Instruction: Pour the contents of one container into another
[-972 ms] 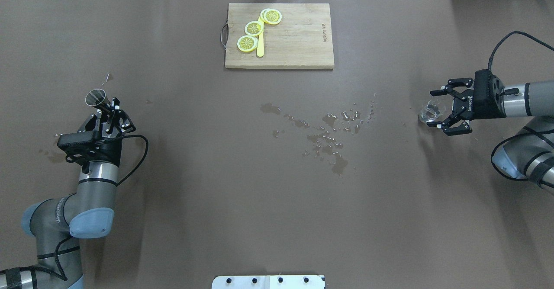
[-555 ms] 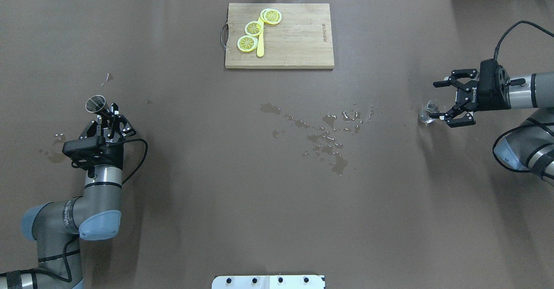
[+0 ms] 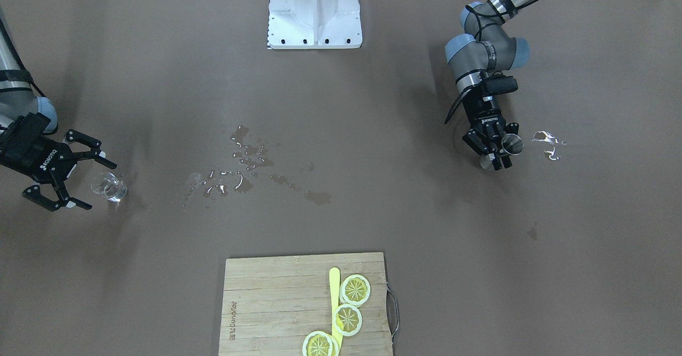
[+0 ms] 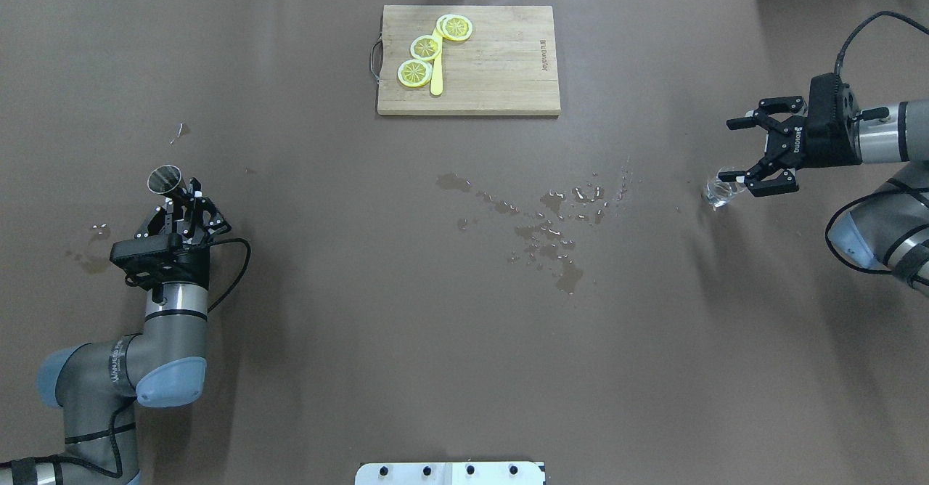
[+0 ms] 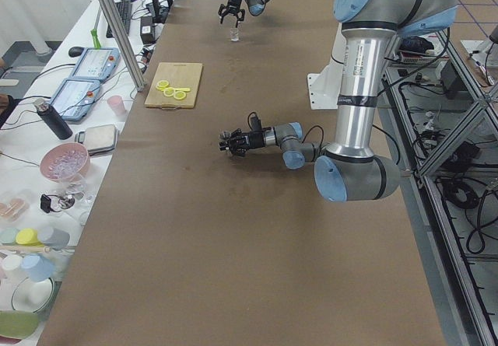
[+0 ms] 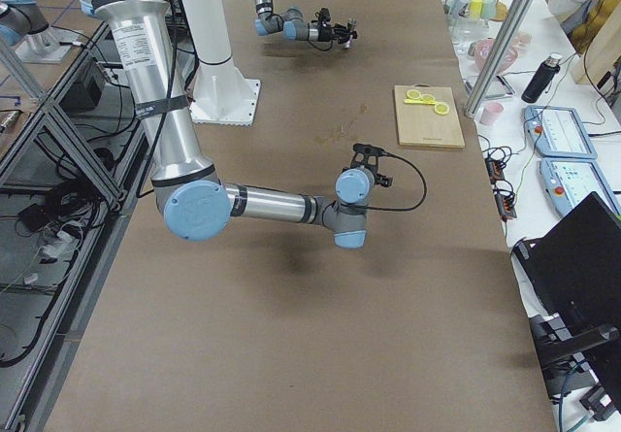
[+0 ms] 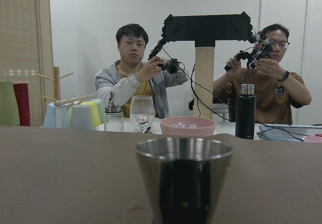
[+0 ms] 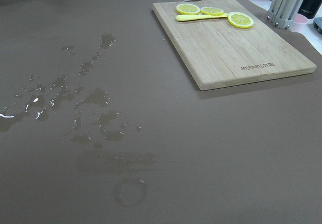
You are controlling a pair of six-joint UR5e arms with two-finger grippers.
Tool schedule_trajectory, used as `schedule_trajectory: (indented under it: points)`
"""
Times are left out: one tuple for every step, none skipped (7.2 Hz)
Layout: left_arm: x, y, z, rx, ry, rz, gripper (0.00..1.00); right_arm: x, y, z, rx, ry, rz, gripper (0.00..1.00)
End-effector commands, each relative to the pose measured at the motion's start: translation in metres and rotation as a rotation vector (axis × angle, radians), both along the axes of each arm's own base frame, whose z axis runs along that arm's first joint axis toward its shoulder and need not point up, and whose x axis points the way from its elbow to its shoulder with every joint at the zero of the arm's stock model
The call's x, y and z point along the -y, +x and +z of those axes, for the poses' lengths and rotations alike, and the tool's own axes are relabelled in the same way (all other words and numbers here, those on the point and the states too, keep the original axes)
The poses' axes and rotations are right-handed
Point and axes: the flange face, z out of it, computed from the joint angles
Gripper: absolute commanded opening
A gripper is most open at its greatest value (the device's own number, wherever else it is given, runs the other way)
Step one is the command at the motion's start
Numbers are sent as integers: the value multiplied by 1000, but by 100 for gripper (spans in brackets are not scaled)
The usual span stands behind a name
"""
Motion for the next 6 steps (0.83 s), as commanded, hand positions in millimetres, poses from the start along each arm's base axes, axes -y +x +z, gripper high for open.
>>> schedule_trajectory:
  points:
    - [0,0,-2,-2,1,0,0,20,3,-22,-33,-43,13,99]
    - [-1,0,-4,-8,2,1,15,44,9,-40,-57,-85,36,99]
    - [-1,0,-4,-8,3,0,38,53,12,-55,-84,-133,48,99]
    - [0,0,-1,0,2,-1,47,59,8,-61,-116,-192,54,100]
    - [0,0,0,3,2,-2,53,66,5,-68,-144,-244,54,100]
    - [0,1,1,6,1,-2,57,73,1,-69,-178,-296,67,100]
